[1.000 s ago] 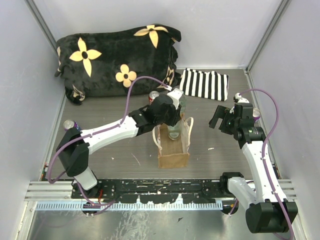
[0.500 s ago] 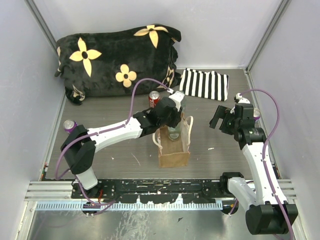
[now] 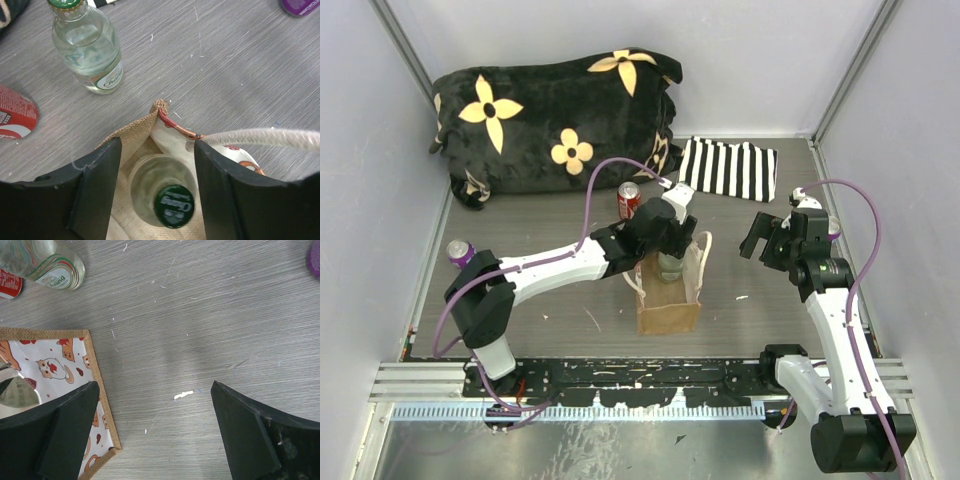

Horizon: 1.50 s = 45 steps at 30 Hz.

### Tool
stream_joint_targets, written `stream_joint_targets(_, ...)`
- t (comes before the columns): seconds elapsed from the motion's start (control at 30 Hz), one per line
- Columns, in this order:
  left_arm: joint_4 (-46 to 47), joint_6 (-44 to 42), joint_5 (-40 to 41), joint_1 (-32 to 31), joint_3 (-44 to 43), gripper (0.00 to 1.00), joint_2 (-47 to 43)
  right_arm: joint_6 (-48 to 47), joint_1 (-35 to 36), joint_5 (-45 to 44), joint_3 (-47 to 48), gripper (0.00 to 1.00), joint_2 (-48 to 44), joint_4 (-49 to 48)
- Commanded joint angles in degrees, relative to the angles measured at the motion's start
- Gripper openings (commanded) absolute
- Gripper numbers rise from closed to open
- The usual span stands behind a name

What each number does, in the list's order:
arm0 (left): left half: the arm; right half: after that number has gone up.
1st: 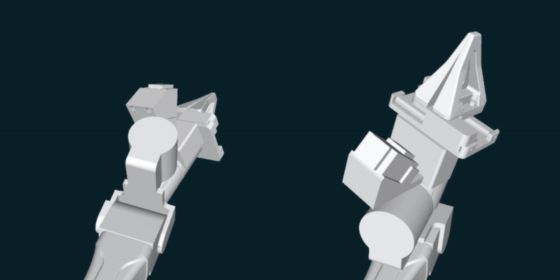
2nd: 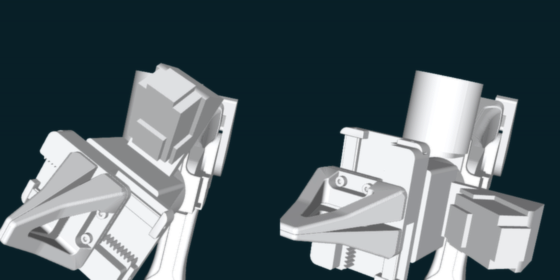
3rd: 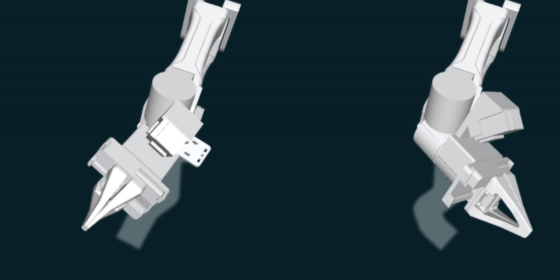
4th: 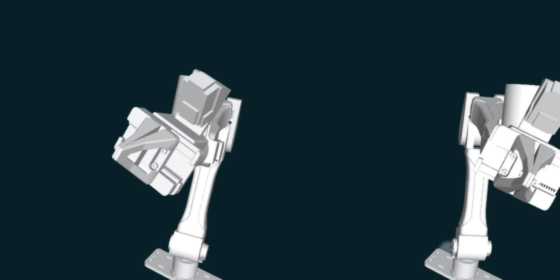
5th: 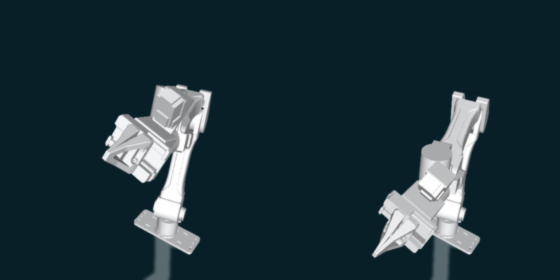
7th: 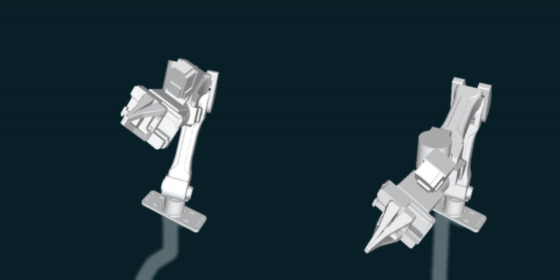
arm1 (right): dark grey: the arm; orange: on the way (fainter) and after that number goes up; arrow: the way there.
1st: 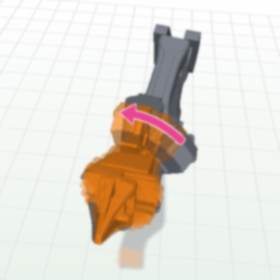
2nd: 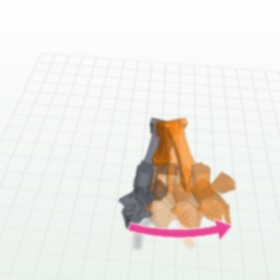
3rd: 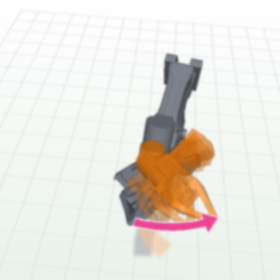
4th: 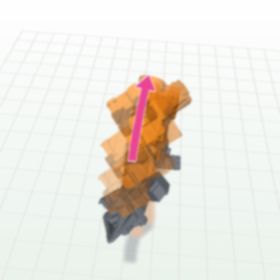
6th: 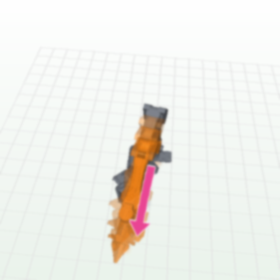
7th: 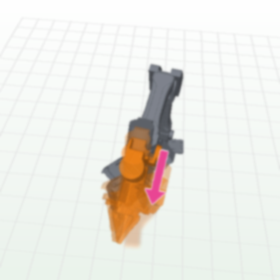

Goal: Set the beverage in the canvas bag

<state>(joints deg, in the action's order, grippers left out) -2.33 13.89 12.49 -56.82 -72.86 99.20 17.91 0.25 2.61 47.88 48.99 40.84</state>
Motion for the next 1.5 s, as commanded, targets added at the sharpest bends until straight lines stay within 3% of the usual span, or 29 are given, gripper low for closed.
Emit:
stream_joint_targets(0.0, 4.5, -1.0, 1.1, -0.6, -0.7, 0.71, -0.7, -0.6, 0.0, -0.6, 0.2, 1.0, -1.2, -1.3)
stream_joint_targets(0.53, 2.5, -3.9, 2.4, -0.7, 0.0, 0.97, -5.4, -0.8, 0.0, 0.8, 4.6, 1.0, 3.9, -4.0)
stream_joint_targets(0.83, 2.1, -5.6, 3.8, 0.2, -0.3, 0.98, -7.7, -1.1, 0.0, 1.9, 6.8, 1.0, 7.1, -6.2)
stream_joint_targets(1.13, -0.6, -5.1, 3.3, 10.6, -0.2, 0.98, -12.5, -2.7, 1.1, 4.4, 19.6, 0.99, 21.2, -11.6)
stream_joint_targets(1.47, -4.8, -2.0, 0.1, 25.0, 8.1, 0.98, -21.4, -5.1, 19.6, -9.0, 32.0, 0.98, 37.9, -17.6)
